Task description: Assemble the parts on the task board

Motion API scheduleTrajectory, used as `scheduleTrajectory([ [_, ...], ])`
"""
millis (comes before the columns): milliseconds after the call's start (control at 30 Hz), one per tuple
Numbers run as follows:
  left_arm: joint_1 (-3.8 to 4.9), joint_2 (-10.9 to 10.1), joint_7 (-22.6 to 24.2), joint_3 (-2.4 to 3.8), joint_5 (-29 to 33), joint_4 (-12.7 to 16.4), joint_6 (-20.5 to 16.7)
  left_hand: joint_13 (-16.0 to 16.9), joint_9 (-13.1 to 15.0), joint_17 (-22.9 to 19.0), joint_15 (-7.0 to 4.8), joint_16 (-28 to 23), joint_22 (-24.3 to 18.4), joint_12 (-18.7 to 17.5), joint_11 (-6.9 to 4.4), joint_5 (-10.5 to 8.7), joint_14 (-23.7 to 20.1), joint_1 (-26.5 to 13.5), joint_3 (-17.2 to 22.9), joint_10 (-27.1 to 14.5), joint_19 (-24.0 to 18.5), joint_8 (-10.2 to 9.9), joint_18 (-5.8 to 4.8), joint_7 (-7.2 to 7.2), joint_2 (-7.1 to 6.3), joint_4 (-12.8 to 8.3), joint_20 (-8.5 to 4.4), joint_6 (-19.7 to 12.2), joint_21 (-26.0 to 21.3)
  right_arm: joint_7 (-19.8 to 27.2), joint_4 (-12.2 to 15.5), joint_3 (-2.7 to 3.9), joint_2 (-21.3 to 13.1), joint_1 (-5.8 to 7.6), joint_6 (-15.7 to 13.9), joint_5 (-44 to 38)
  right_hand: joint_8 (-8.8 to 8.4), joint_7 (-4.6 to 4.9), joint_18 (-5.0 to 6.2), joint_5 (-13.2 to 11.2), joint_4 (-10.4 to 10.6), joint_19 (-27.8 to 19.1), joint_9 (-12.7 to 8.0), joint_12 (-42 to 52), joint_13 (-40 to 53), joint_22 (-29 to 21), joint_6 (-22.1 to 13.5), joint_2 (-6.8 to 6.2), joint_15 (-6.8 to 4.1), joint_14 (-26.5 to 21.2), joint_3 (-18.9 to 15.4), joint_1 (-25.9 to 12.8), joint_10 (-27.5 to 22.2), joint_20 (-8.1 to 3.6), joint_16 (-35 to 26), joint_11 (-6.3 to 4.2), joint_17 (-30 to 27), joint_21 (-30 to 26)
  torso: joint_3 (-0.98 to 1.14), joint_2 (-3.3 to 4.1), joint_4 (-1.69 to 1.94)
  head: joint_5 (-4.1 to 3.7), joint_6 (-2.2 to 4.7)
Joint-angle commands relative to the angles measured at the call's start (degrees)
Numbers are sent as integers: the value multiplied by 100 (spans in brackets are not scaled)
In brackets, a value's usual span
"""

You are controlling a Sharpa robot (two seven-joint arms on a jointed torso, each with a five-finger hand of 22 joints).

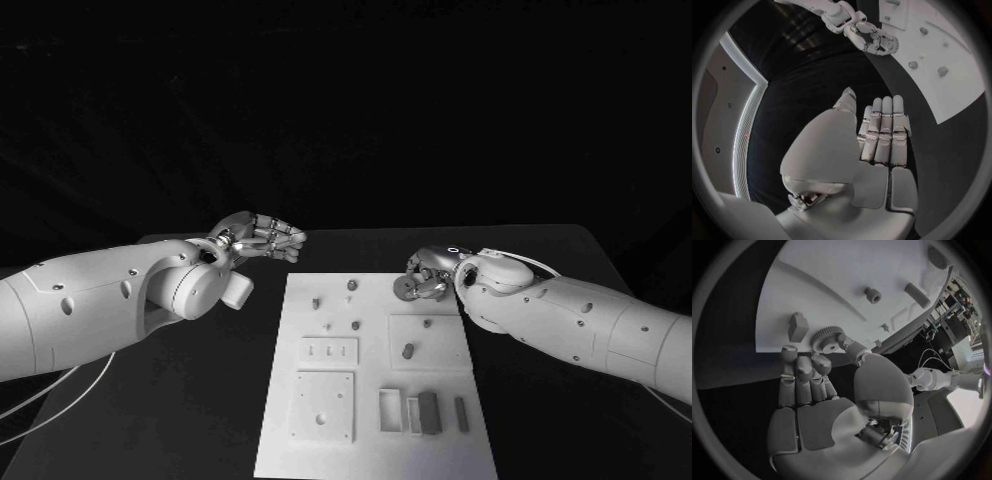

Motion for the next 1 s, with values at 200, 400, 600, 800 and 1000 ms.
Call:
scheduleTrajectory([
  [200,9,4,58,7,-10,6,35,6,-5,10,11,-25,4,-35,4,20,13,5,-15,34,6,-19,108,23,20,-2,9,3,-22,2,61,-23,-34,-28,-196,-277,108,31,141,97,-150,9,21,36,-32,89,305,133,-95,33,16,-16,61,-17,45,-78,-29,43,3,-5,0,7,0],
  [400,9,-1,62,7,-10,5,30,6,-6,11,11,-27,4,-37,4,20,14,8,-14,35,7,-19,108,23,19,-2,9,4,-23,-11,163,-23,-70,-28,-318,-336,131,11,141,111,-181,28,19,39,-44,87,365,135,-113,55,25,-42,92,-24,55,-98,-39,53,2,-5,-1,5,8],
  [600,9,-11,63,7,-10,6,21,7,-7,13,11,-29,5,-39,4,20,15,11,-14,37,7,-19,108,23,17,-2,9,5,-25,-51,288,-23,-129,-27,-413,-386,141,2,141,112,-190,40,17,41,-51,85,392,123,-122,67,28,-58,110,-28,59,-107,-45,59,4,-3,-4,10,20],
  [800,9,-23,63,7,-11,11,18,7,-7,16,11,-31,6,-41,4,20,15,13,-14,38,7,-19,108,23,16,-1,10,6,-26,-90,434,-23,-191,-24,-453,-431,147,-5,141,112,-193,49,14,39,-57,83,411,107,-128,77,34,-71,123,-32,61,-114,-51,62,0,-5,-6,5,34],
  [1000,9,-21,64,7,-11,14,16,8,-8,17,12,-33,6,-43,4,20,16,13,-14,39,8,-19,108,23,15,-1,10,6,-27,-92,440,-23,-183,-23,-419,-432,153,-10,141,110,-192,55,14,38,-61,82,428,103,-133,83,40,-78,131,-34,62,-119,-56,64,2,-3,0,-4,43],
])
